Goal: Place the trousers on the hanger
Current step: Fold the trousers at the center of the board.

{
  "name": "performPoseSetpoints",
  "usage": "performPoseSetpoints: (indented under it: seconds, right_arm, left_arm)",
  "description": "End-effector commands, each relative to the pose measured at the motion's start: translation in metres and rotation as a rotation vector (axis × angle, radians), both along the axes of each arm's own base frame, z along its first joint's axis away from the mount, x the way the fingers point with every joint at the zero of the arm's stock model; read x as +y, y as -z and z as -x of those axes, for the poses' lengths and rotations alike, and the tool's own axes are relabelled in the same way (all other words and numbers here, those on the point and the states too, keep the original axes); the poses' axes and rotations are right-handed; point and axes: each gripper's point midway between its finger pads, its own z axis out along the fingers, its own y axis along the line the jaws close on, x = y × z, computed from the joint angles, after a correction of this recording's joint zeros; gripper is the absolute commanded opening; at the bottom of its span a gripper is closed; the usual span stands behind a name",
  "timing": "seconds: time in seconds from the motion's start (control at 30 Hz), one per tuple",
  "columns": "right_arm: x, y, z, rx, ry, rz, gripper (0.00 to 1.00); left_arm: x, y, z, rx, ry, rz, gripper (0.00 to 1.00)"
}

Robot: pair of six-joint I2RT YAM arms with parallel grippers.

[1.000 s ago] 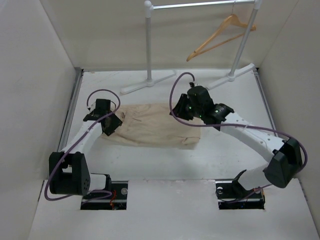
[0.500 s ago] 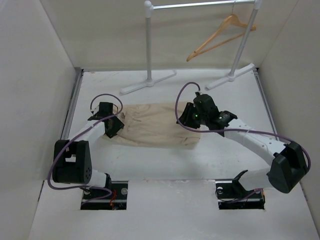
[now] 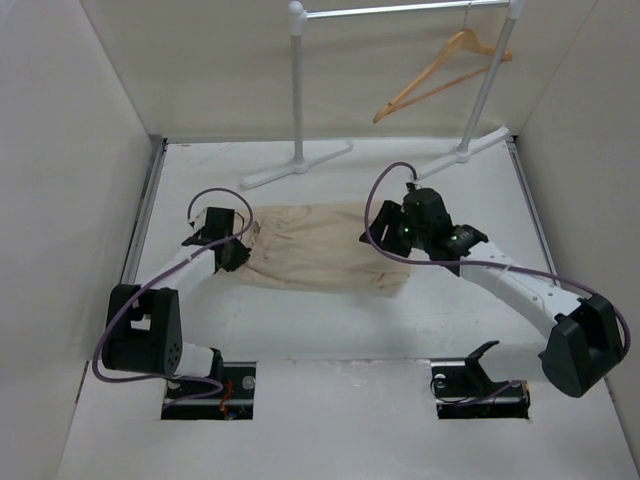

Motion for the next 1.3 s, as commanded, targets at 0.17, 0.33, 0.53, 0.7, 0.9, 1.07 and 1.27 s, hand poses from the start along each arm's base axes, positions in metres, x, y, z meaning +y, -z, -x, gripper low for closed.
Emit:
performPoseSetpoints:
  seconds: [0.17,0.33,0.53,0.7,0.9,1.07,1.27]
  right_arm:
    - [-0.01,-0.022,-0.008,-0.08,0.01,-0.058,0.64]
    - [-0.012,-0.02,-0.007,-0.077,0.014,-0.064,0.66]
    - [-0.009,-0.017,-0.011,-0.07,0.009,-0.06,0.67]
    - [-0.004,-0.015,-0.015,-0.062,-0.002,-0.056,0.72]
    - [0.002,0.0,-0.019,-0.032,-0.026,-0.033,0.81]
    - [0.006,0.013,-0.021,-0.006,-0.043,-0.008,0.83]
    - [0.01,0.015,-0.02,-0.004,-0.071,-0.005,0.84]
  left_arm:
    - [-0.017,-0.09,-0.022,-0.222,-0.016,0.02,0.01]
    - [-0.029,-0.15,-0.036,-0.34,-0.012,0.02,0.0]
    - [-0.02,-0.263,-0.048,-0.566,-0.05,0.046,0.0]
    - [0.035,-0.314,-0.019,-0.691,-0.202,-0.101,0.0]
    - [0.121,-0.225,0.019,-0.509,-0.469,-0.264,0.0]
    - [0.179,-0.143,0.038,-0.303,-0.658,-0.312,0.02]
    - [0.203,-0.088,0.063,-0.177,-0.744,-0.321,0.25]
